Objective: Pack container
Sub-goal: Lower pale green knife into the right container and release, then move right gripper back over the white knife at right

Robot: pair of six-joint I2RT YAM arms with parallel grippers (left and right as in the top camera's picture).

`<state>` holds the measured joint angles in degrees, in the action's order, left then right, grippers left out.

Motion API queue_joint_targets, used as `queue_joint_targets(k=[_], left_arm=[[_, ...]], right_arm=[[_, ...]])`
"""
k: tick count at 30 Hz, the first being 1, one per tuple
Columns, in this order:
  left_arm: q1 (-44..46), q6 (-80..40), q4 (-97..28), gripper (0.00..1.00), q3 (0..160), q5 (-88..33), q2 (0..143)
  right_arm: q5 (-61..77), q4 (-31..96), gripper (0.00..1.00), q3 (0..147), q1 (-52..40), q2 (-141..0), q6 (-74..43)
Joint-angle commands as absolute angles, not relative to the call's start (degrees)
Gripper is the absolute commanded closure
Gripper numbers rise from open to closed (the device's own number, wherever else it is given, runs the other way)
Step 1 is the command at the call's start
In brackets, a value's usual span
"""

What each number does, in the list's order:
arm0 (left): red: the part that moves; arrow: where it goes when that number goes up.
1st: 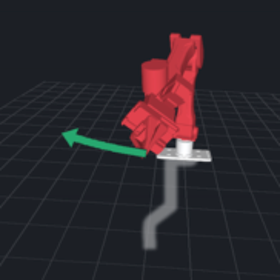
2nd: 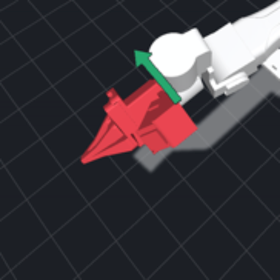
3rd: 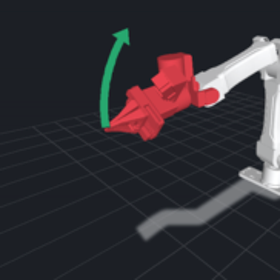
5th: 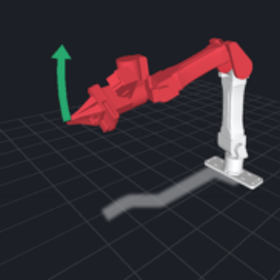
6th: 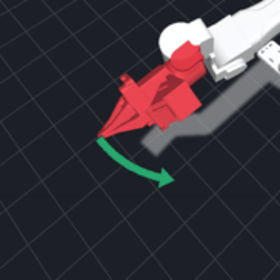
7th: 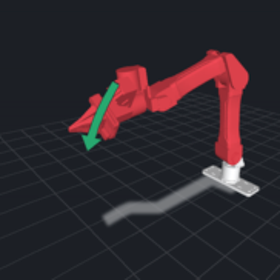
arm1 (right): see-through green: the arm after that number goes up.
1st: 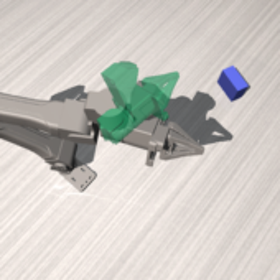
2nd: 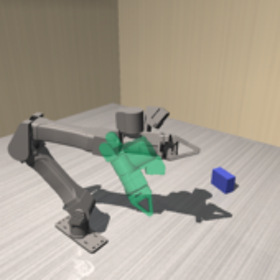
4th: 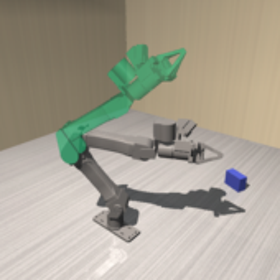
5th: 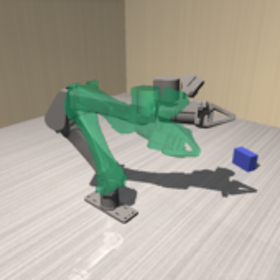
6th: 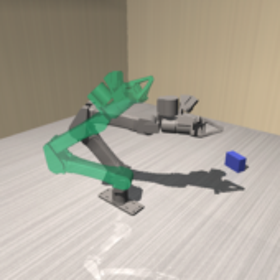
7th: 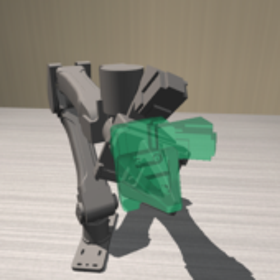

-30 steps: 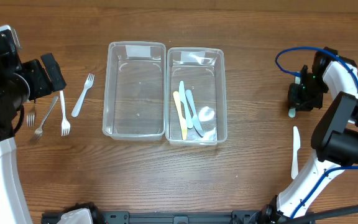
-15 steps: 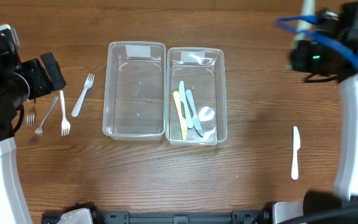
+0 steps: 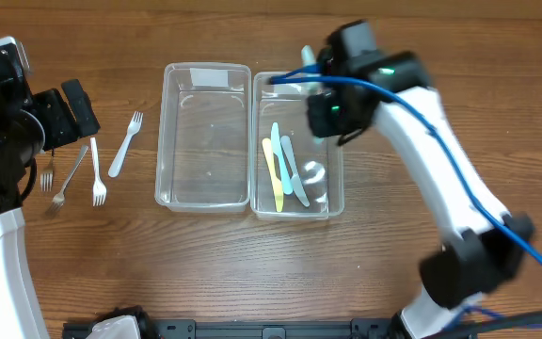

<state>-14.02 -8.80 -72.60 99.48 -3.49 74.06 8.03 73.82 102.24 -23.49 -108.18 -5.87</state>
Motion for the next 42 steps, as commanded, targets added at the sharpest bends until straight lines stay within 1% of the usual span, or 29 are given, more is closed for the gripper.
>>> queue_joint_targets(k=[1, 5, 6, 7, 9, 10, 12, 14, 17, 19, 20, 21, 23, 26, 32, 35, 38, 42], left_arm=[[-14.44, -7.73, -72.36, 0.00, 100.27, -4.51, 74.15], [-14.44, -7.73, -72.38, 0.00, 100.27, -4.51, 74.15], [-14.44, -7.73, -72.38, 0.00, 100.27, -4.51, 74.15], [-14.44, -7.73, -72.40, 0.00, 100.27, -4.51, 74.15], [-14.44, -7.73, -72.38, 0.00, 100.27, -4.51, 74.15], [-14.44, -7.73, -72.38, 0.00, 100.27, -4.51, 74.15], [-14.44, -7.70, -72.40, 0.00, 100.27, -4.49, 74.15], [-14.44, -7.70, -72.40, 0.00, 100.27, -4.51, 74.15], [-14.44, -7.70, -72.42, 0.00, 100.27, -4.51, 74.13], [-14.44, -7.68, -72.40, 0.00, 100.27, -4.47, 74.15], [-14.44, -7.68, -72.38, 0.00, 100.27, -4.47, 74.15], [-14.44, -7.66, -72.36, 0.00, 100.27, -4.38, 74.15], [-14.44, -7.66, -72.38, 0.00, 100.27, -4.10, 74.15], [-14.44, -7.68, -72.42, 0.00, 100.27, -4.10, 74.13], [-14.44, -7.70, -72.42, 0.00, 100.27, -4.12, 74.13], [-14.44, -7.70, -72.42, 0.00, 100.27, -4.12, 74.13], [-14.44, -7.70, -72.60, 0.00, 100.27, -4.14, 74.13], [-14.44, -7.73, -72.79, 0.00, 100.27, -4.56, 74.13]], right_arm=[[7.79, 73.32, 0.88, 101.56, -25.52, -114.26, -7.35], [7.79, 73.08, 0.85, 101.56, -26.59, -118.89, -7.33], [7.79, 73.10, 0.83, 101.56, -26.65, -119.46, -7.35], [7.79, 73.12, 0.78, 101.56, -26.70, -119.72, -7.33], [7.77, 72.90, 0.51, 101.58, -26.68, -119.79, -7.33], [7.77, 72.82, 0.46, 101.62, -26.68, -119.70, -7.31], [7.53, 72.73, 0.43, 101.62, -26.65, -119.70, -7.31], [7.31, 72.75, 0.35, 101.75, -26.65, -119.48, -7.33], [3.03, 73.36, 0.21, 102.65, -26.65, -117.49, -8.58], [-1.32, 73.97, 0.10, 104.25, -26.59, -114.21, -9.08], [-3.07, 74.22, 0.07, 105.38, -26.30, -111.81, -9.06], [-4.12, 74.46, 0.00, 106.48, -25.69, -109.01, -9.06], [-4.45, 75.09, 0.00, 108.05, -23.62, -104.16, -9.06], [-4.43, 77.87, 0.00, 109.14, -17.67, -95.79, -10.37], [-4.16, 87.55, 0.00, 109.01, -3.73, -83.33, -12.49], [0.64, 90.04, 0.00, 107.94, 1.98, -77.14, -12.40], [4.80, 91.39, 0.00, 105.43, 5.80, -70.00, -12.27], [5.93, 91.88, 0.00, 98.59, 7.84, -59.24, -13.89]])
